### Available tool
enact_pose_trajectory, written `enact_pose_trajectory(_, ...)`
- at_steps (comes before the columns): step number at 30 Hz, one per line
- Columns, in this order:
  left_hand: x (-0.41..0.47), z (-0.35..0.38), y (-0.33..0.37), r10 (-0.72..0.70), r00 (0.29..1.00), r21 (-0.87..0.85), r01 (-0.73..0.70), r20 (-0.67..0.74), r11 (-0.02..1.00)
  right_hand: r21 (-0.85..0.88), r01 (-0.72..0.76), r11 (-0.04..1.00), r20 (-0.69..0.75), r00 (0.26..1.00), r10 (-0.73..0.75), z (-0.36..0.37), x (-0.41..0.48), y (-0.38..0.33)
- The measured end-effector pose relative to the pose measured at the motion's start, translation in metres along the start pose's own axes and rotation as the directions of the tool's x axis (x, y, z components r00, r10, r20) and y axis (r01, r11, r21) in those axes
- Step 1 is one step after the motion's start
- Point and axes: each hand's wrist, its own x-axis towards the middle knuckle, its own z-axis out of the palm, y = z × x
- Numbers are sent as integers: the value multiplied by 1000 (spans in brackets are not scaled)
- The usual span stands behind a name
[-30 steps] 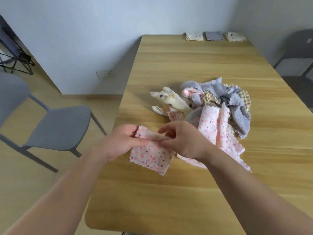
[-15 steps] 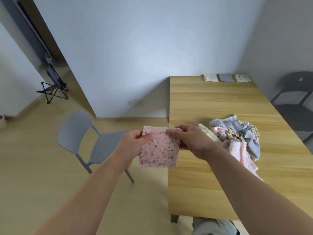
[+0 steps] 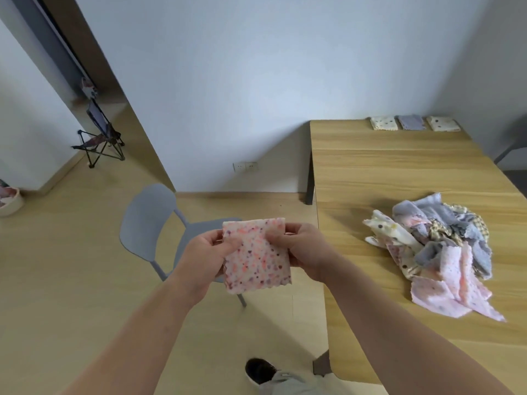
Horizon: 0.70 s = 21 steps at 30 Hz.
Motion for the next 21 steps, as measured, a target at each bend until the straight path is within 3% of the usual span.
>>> enact_pose_trajectory(6, 95, -10, 18, -12, 999, 113, 7, 52, 994, 70, 26, 997, -69, 997, -22, -7, 75, -3)
enact_pose_trajectory(13, 202, -5, 57, -1, 994, 282, -29, 106, 959, 192, -78, 978, -70, 993, 93, -32, 145, -23)
enact_pose_trajectory(17, 264, 16, 82, -23, 984, 362, -44, 178, 931, 210, -93, 973, -214, 967, 138, -53, 173, -43)
enact_pose_trajectory(21, 326, 68, 110, -21, 948, 388, -110, 319, 915, 233, -40, 972, -423, 896, 138, -85, 195, -71)
